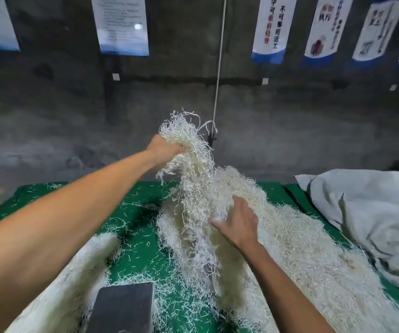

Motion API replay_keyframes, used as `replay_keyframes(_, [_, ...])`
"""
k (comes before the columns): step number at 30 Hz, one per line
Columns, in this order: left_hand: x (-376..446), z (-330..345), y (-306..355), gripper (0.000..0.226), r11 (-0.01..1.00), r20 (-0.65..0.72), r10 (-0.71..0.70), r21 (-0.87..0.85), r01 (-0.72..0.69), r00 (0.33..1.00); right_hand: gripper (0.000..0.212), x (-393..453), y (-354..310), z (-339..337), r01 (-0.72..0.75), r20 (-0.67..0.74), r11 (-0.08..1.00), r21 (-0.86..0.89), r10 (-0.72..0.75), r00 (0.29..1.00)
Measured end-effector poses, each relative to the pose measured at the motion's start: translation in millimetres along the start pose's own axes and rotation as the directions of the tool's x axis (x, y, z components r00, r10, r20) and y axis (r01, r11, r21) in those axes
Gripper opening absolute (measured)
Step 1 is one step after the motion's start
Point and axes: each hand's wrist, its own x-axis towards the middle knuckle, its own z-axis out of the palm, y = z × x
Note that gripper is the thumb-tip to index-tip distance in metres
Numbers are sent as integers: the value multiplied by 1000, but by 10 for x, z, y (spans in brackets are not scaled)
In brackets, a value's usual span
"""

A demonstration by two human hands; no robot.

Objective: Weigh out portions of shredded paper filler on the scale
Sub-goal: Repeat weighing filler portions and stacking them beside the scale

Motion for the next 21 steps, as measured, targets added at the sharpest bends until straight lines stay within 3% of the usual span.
replay_keyframes(1, [-34,52,67,43,995,50,-32,-91,37,998,98,64,-185,-46,31,7,996,83,-32,999])
replay_keyframes(3, [-119,141,204,67,941,203,-45,-319,109,978,61,163,-482,-93,19,76,981,194,-35,997])
replay_keyframes(6, [-161,173,334,72,698,346,-34,-663,270,938,47,176,-670,-42,-103,264,921,377,0,965])
replay_keyframes(8, [-192,97,394,69,673,292,-63,-694,256,954,30,171,-578,36,-155,317,917,368,33,948])
replay_keyframes(9, [-243,44,397,60,768,236,-34,-616,176,971,23,185,-504,47,-203,329,918,339,86,940])
replay_keyframes(11, [-294,-36,280,42,971,233,175,-203,-128,957,44,253,-367,6,-278,262,889,363,189,946])
replay_keyframes(12, [-334,-48,182,50,955,344,262,40,-292,902,42,320,-369,-54,-297,207,848,440,225,952])
replay_keyframes(14, [-415,3,-29,83,801,505,210,402,-444,837,17,453,-498,-271,-283,136,681,675,263,955])
replay_keyframes(15, [-415,75,-144,78,708,510,200,515,-484,836,16,510,-637,-399,-232,91,626,744,250,964])
replay_keyframes(17, [-350,216,-238,32,584,420,277,641,-499,864,38,571,-904,-603,68,-161,749,659,53,985])
replay_keyframes(18, [-315,226,-228,19,584,357,334,648,-489,872,50,581,-927,-623,199,-263,846,494,-73,962])
replay_keyframes(19, [-274,186,-184,16,663,271,369,594,-456,889,57,591,-896,-584,258,-307,903,345,-151,940])
replay_keyframes(21, [-206,-5,-33,13,859,125,382,318,-402,916,55,500,-722,-429,263,-214,951,160,-227,950])
